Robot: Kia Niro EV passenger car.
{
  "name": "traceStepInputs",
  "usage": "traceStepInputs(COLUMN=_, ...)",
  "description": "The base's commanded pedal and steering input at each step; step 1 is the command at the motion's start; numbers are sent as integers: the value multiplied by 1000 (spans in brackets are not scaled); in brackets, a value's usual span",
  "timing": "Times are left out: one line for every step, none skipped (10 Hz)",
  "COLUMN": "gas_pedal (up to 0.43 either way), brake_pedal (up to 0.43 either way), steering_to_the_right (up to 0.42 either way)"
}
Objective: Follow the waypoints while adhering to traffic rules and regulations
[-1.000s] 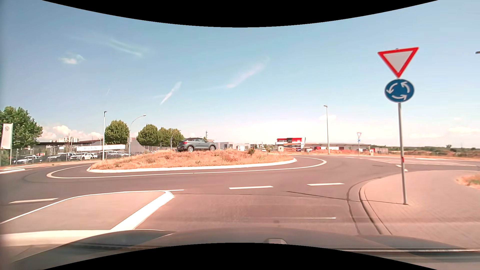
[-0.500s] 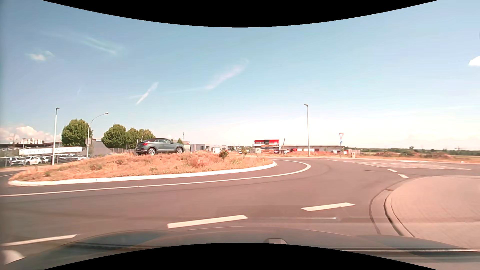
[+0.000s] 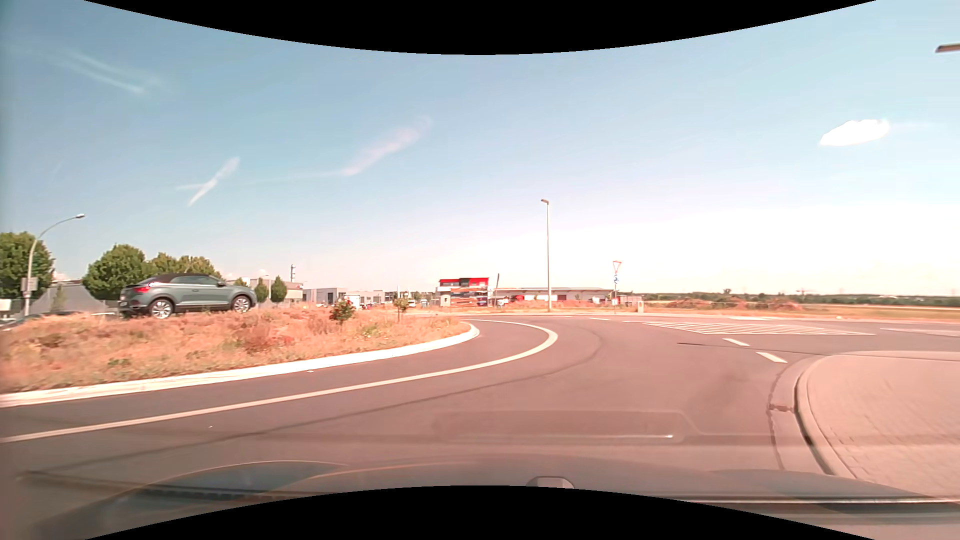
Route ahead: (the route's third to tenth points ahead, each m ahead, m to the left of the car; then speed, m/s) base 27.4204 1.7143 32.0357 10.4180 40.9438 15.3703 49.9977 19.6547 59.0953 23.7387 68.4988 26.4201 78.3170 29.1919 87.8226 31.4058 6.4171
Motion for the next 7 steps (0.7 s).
traceStepInputs(gas_pedal=0, brake_pedal=0, steering_to_the_right=240)
traceStepInputs(gas_pedal=0, brake_pedal=0, steering_to_the_right=240)
traceStepInputs(gas_pedal=0, brake_pedal=0, steering_to_the_right=240)
traceStepInputs(gas_pedal=0, brake_pedal=0, steering_to_the_right=236)
traceStepInputs(gas_pedal=0, brake_pedal=0, steering_to_the_right=230)
traceStepInputs(gas_pedal=0, brake_pedal=0, steering_to_the_right=213)
traceStepInputs(gas_pedal=0, brake_pedal=0, steering_to_the_right=185)
